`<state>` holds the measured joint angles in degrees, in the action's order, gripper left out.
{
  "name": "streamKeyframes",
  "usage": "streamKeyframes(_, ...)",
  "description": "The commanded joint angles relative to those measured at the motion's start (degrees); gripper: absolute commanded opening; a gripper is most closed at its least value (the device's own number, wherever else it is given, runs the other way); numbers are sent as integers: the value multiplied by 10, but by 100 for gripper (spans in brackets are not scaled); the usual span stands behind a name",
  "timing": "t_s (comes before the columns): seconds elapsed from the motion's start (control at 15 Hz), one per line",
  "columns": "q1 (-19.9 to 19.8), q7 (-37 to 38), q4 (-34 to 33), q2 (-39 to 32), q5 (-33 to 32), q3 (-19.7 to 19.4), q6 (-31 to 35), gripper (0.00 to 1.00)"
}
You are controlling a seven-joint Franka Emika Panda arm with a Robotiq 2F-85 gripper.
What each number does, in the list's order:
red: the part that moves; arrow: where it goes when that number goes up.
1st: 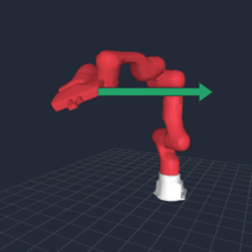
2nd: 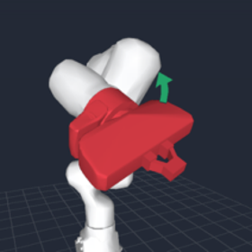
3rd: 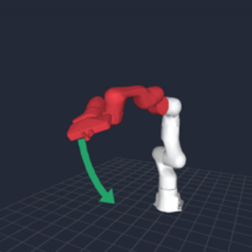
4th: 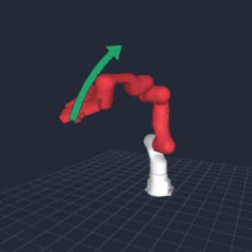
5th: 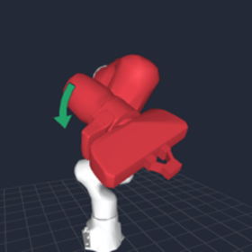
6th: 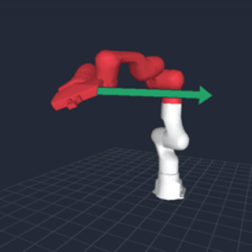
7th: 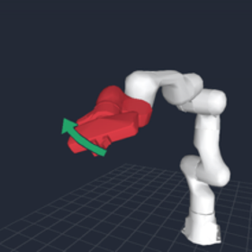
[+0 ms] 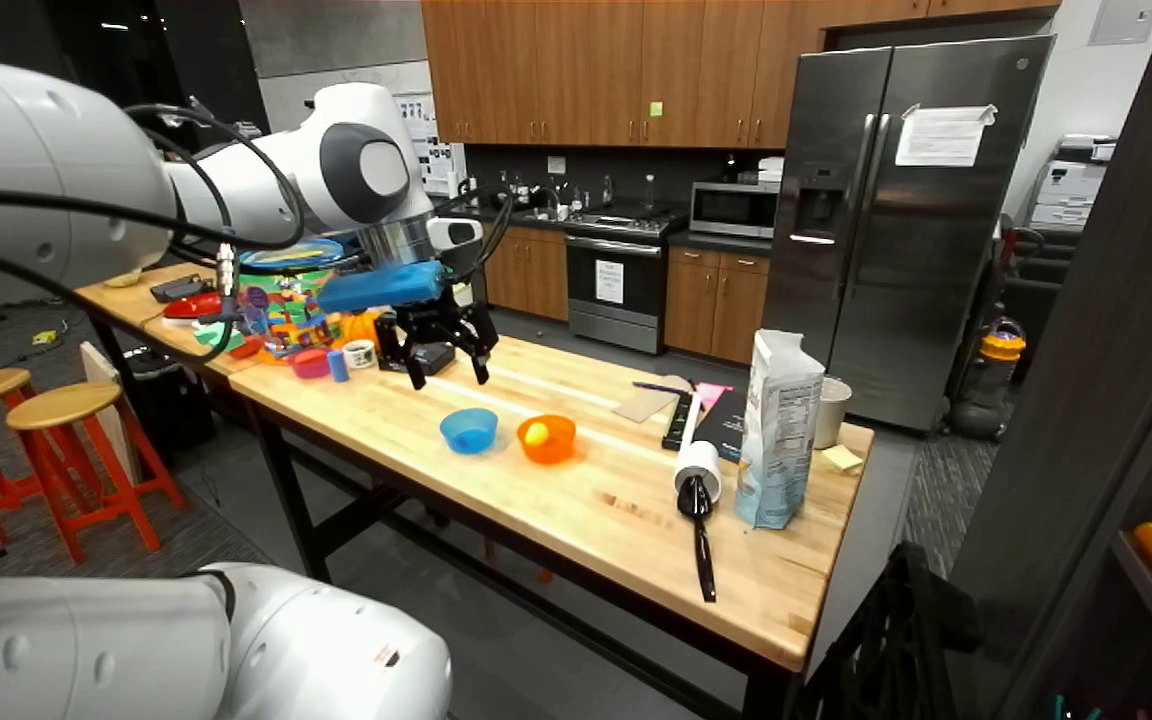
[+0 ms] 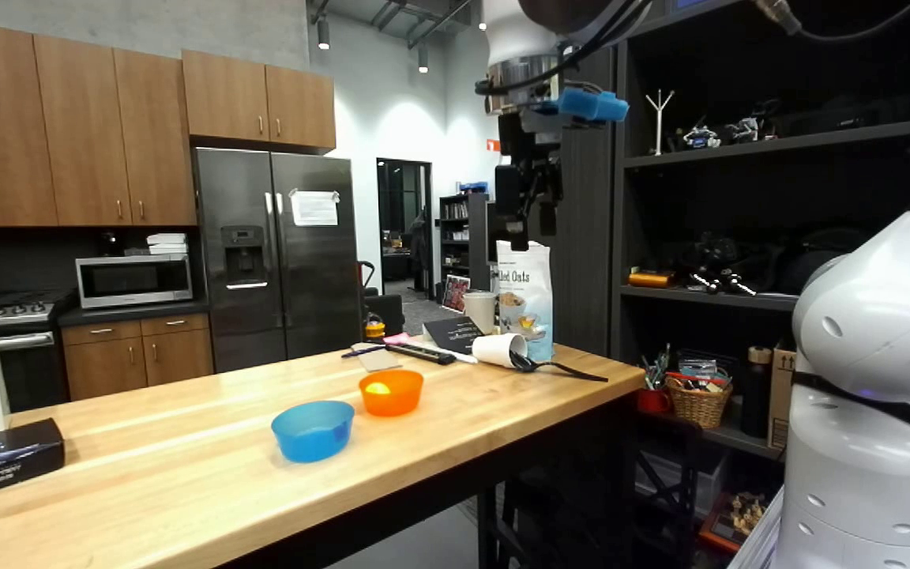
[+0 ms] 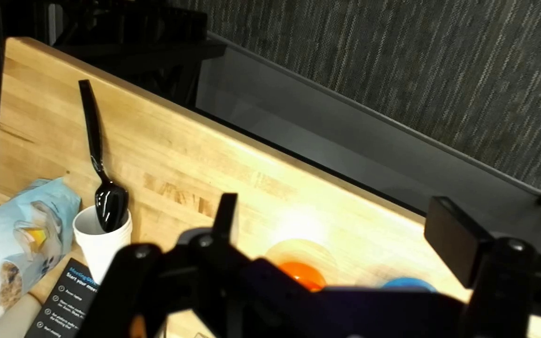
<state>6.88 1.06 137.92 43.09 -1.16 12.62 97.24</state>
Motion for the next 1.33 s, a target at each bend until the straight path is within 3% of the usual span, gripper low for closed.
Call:
streamKeyframes(0.0, 36, -57, 1, -1, -4, -22, 13, 100)
streamKeyframes(0.67, 128, -333, 22, 9, 4, -98, 39, 100)
streamKeyframes(0.73, 120, -380, 66, 11, -9, -136, 89, 100)
streamKeyframes(1.13, 97, -547, 116, -32, -6, -219, 165, 100)
streamKeyframes(1.27, 91, -599, 115, -55, -1, -232, 191, 100)
